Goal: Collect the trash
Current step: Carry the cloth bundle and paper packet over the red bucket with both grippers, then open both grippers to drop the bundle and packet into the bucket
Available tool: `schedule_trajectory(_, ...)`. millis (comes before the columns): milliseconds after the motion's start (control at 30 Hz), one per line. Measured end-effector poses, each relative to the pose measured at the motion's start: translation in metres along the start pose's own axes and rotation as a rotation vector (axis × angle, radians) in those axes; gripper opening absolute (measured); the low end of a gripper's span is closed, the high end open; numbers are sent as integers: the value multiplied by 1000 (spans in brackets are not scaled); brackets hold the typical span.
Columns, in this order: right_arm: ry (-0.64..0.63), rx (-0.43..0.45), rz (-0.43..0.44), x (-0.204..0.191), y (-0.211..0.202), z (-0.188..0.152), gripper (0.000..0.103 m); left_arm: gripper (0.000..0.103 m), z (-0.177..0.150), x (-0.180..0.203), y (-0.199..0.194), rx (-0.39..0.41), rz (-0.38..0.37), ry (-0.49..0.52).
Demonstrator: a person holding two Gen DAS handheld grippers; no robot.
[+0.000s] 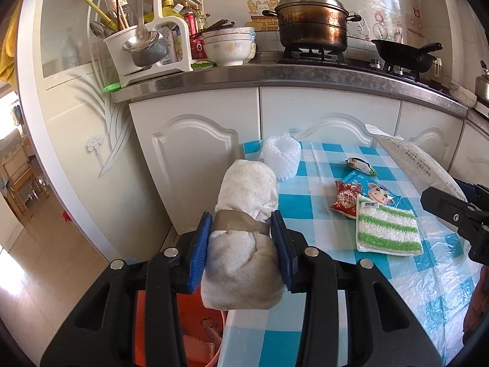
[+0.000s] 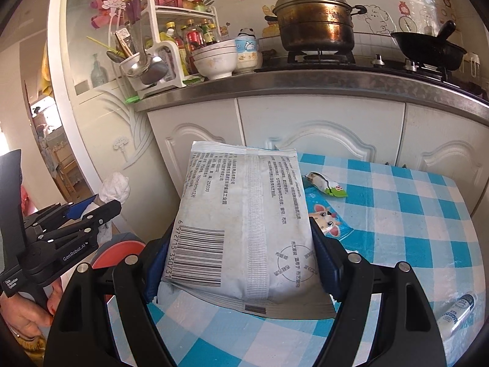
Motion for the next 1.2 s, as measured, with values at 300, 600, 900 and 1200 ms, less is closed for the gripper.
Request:
schedule_trajectory(300, -81, -17, 76, -57, 5, -2, 78, 41, -12, -39, -7, -14, 47, -35)
schedule_trajectory(600, -167, -75, 179, -123, 23, -21, 78, 41, -52, -95, -7, -82, 128, -103)
schedule_trajectory(900, -256, -188, 322, -201, 46, -64, 78, 41, -122, -165, -3, -211, 219, -225)
schedule_trajectory(1200, -344, -350, 428, -251, 76, -125, 79, 41, -178, -195, 3, -305, 228, -306)
Point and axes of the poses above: each gripper's, at about its wrist camera, not at the fingertips, and y roughly the way its jaws point, x to its right, z to its top, the point moved 10 cm from there along y, roughly the way its jaws point, and after that the axes turned 12 degrees about x, right-handed, at the moved point
